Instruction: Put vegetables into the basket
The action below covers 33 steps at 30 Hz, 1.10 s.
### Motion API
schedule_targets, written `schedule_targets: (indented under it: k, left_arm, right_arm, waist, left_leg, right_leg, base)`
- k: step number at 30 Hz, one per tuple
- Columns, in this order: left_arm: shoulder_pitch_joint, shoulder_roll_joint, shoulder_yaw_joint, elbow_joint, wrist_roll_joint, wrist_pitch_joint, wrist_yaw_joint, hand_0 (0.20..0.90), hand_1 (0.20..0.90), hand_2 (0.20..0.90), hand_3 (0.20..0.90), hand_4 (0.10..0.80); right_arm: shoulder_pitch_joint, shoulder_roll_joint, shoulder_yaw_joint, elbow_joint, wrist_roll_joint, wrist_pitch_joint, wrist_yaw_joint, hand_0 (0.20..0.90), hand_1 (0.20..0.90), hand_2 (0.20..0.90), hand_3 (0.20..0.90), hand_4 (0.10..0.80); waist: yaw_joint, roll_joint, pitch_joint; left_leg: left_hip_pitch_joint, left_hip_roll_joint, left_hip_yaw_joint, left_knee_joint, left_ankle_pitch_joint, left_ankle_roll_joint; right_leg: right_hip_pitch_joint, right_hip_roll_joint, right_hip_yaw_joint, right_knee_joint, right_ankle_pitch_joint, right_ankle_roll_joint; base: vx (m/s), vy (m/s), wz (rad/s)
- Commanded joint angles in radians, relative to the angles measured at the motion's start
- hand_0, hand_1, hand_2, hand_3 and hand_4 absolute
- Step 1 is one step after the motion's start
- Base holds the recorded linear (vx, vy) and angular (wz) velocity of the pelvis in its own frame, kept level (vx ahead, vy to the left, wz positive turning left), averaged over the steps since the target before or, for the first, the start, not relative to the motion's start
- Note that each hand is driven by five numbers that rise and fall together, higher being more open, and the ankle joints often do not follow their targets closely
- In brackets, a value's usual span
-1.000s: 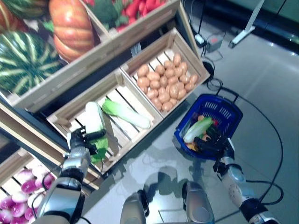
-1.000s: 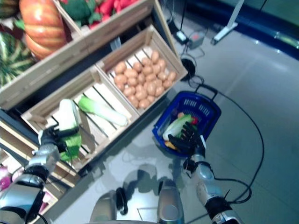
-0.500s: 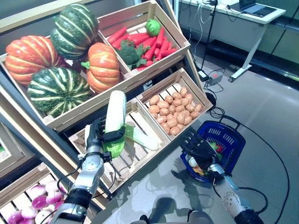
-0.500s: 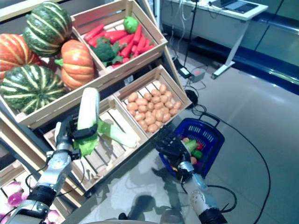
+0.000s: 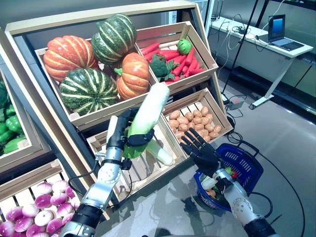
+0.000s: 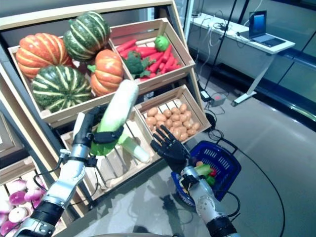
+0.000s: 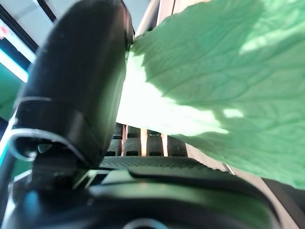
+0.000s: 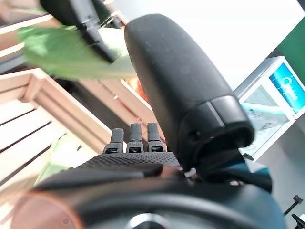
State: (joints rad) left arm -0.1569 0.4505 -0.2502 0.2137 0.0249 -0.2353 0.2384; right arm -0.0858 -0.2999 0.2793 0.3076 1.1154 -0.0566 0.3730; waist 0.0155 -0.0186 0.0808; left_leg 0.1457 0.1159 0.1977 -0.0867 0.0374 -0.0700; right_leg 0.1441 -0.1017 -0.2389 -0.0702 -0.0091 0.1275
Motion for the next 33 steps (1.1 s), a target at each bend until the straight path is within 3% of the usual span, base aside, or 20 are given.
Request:
schedule_targets:
  k: [1,6,22,33]
  left_arm:
    - [-0.119,0.064,-0.029,-0.072,0.051,-0.174,0.018,0.300,0.300,0.300,0.300,0.400]
    - [-0.148,0.081,-0.072,-0.039,0.057,-0.195,0.011,0.300,0.300,0.300,0.300,0.400]
    - [-0.182,0.100,-0.146,-0.052,0.149,-0.252,0.035,0.300,0.300,0.300,0.300,0.400]
    - [-0.225,0.133,-0.221,-0.067,0.430,-0.347,0.254,0.300,0.300,0.300,0.300,0.400]
  right_arm:
    - [-0.166,0.038,-0.052,-0.063,0.071,-0.077,0.036,0.900,0.900,0.900,0.900,0.800]
    - [-0.247,0.019,-0.055,-0.036,0.075,-0.043,0.000,0.900,0.900,0.900,0.900,0.800]
    - [-0.301,0.055,-0.050,-0.006,0.165,-0.028,0.014,0.900,0.900,0.900,0.900,0.800]
    - [-0.335,0.079,-0.042,-0.004,0.246,-0.025,-0.014,0.900,0.900,0.900,0.900,0.800]
  waist:
    - [0.002,-0.008,-0.057]
    - [0.010,-0.012,-0.070]
    - [0.012,-0.001,-0.075]
    - [0.008,-0.002,-0.077]
  left_leg:
    - [-0.038,-0.020,-0.013,0.012,-0.047,-0.003]
    - [-0.027,-0.021,-0.013,0.009,-0.052,-0.004]
    - [-0.009,-0.017,-0.014,0.011,-0.062,-0.005]
    - [-0.013,-0.016,-0.020,0.008,-0.064,-0.006]
  right_leg:
    - [-0.029,-0.027,-0.009,0.037,0.011,0.018]
    - [-0.017,-0.030,-0.011,0.026,0.015,0.021]
    - [-0.002,-0.037,-0.001,0.027,0.007,0.025]
    - [-0.006,-0.038,0.011,0.023,0.009,0.026]
  base:
    - [-0.009,-0.051,0.05]
    - [-0.005,-0.026,0.03]
    - [-0.004,0.002,0.02]
    - [0.000,0.000,0.00]
